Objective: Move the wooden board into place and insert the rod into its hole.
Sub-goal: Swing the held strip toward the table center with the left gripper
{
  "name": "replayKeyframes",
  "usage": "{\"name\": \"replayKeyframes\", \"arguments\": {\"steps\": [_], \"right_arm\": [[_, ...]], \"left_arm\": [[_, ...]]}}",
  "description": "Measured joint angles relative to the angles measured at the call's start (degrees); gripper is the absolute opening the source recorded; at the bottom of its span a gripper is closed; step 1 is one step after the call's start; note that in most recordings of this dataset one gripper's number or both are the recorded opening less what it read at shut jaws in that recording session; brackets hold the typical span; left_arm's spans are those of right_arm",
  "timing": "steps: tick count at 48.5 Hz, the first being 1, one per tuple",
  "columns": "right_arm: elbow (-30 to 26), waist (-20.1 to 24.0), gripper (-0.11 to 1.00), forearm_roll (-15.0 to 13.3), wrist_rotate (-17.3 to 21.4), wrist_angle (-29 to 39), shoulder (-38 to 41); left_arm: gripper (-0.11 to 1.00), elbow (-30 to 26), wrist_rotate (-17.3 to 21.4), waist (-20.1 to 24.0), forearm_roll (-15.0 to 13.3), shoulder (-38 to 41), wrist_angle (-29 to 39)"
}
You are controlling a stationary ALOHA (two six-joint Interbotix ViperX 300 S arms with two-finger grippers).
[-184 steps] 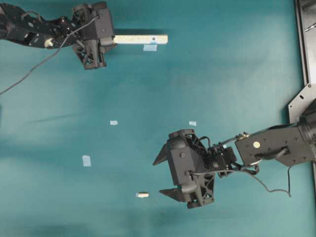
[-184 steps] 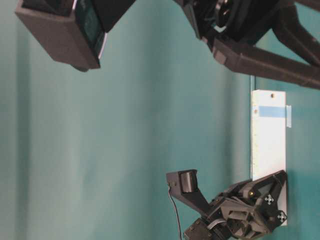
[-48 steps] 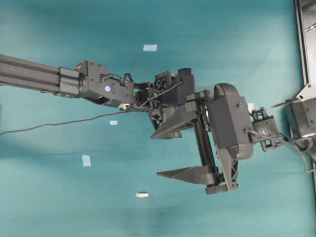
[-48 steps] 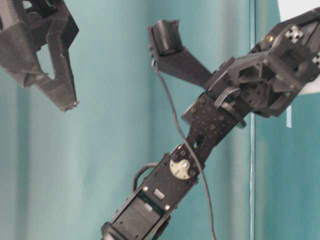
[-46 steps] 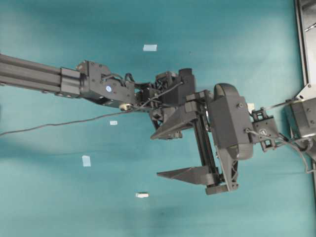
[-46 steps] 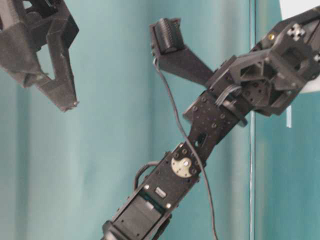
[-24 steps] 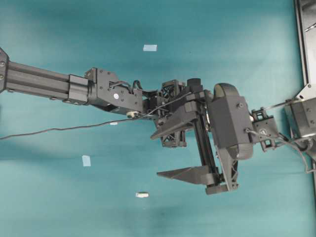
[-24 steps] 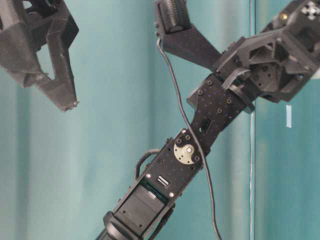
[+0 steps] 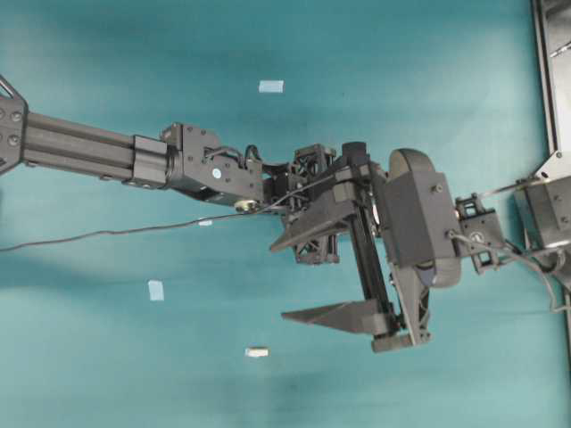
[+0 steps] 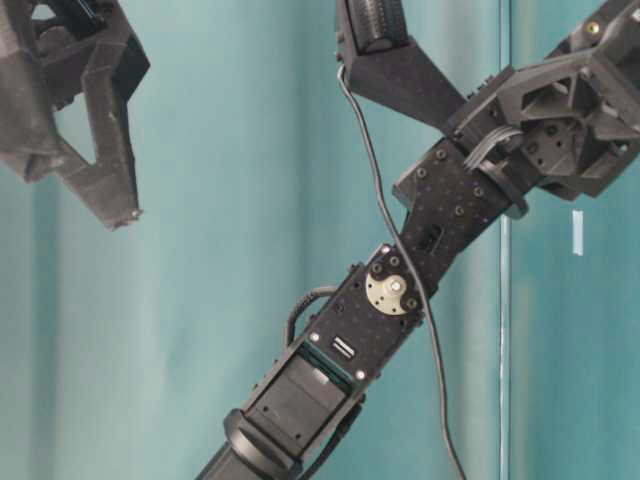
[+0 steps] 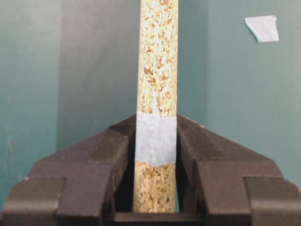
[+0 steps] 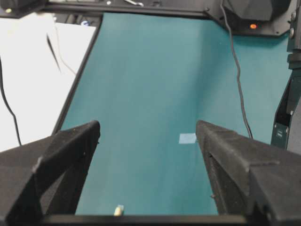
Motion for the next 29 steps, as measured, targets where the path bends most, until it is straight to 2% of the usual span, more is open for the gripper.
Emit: {"name": "replayKeyframes", "arguments": {"steps": [5,11,15,29], "right_arm": [[0.0,-0.1,0.91,-0.1,0.0,0.0,0.0],[0.0,0.0,0.91,-0.1,0.0,0.0,0.0],[0.0,0.0,0.9,-0.1,0.0,0.0,0.1],[0.0,0.0,0.9,-0.1,0.0,0.0,0.4]], "left_arm": [[0.25,0.0,0.0,0.0,0.1,0.0,0.1],[0.62,-0.2,0.0,-0.3,0.1,-0.1,0.7],[0.81,-0.2,0.0,-0.5,0.0,0.0,1.6],[0.79,-0.3,0.0,-0.8,0.0,-0.1,2.3]]}}
